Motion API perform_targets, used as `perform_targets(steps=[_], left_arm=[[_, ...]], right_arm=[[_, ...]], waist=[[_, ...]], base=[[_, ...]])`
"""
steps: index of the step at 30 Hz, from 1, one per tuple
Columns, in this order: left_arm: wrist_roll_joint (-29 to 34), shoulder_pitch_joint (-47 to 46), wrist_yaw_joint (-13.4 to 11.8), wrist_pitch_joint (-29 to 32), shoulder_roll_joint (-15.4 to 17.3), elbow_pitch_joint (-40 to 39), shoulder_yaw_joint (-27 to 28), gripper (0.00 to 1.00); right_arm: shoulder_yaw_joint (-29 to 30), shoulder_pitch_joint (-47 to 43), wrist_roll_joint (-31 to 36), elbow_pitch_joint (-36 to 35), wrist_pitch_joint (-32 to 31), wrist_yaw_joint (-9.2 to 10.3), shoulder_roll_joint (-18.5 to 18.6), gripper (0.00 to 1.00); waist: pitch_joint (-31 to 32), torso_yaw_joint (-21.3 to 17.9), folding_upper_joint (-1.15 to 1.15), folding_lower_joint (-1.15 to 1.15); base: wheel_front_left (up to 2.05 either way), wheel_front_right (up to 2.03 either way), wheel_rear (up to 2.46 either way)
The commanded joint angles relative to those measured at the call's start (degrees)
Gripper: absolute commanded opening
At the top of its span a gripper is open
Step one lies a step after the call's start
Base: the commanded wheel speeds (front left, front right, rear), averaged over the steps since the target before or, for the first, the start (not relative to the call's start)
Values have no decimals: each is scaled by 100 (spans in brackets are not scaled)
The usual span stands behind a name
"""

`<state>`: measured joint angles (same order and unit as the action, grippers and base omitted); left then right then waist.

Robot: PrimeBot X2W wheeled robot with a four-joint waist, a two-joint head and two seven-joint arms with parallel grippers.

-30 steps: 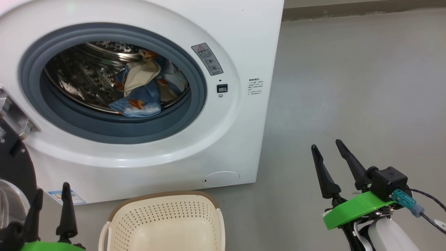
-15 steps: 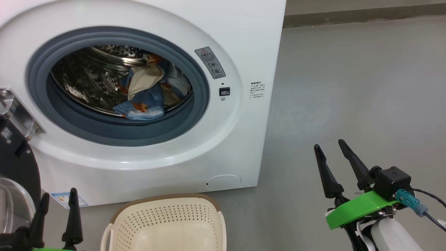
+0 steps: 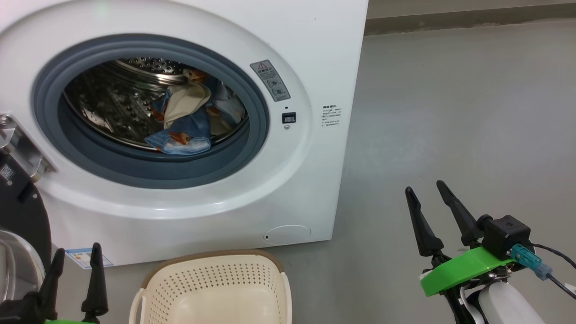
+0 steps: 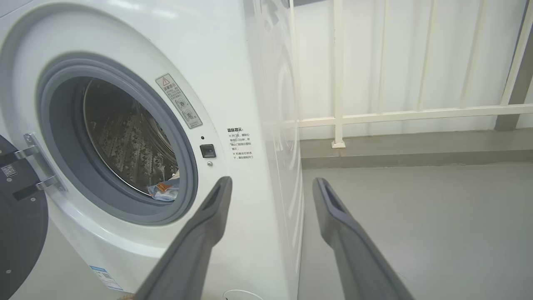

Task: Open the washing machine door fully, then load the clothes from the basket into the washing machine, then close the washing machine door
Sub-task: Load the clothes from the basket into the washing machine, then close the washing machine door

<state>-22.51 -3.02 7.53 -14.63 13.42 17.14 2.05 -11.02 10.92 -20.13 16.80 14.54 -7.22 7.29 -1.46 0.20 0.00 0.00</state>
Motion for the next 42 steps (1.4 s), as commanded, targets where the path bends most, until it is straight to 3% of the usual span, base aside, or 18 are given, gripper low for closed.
perform_targets(steps=[1,30,42], left_arm=[[41,-141,-4,-37,146,-161,199,100],[-136,-167,-4,-37,177,-155,156,100],[-130,-163,-4,-37,167,-138,180,100]], right_arm=[[-121,4,-15,-112,46,-26,5,100],[-89,15,21,-112,46,-26,-37,100],[-82,15,15,-107,46,-26,-34,100]], waist=[[-6,0,0,0],[-48,6,0,0],[-56,18,0,0]], base=[[0,0,0],[-1,1,0],[-110,110,0]])
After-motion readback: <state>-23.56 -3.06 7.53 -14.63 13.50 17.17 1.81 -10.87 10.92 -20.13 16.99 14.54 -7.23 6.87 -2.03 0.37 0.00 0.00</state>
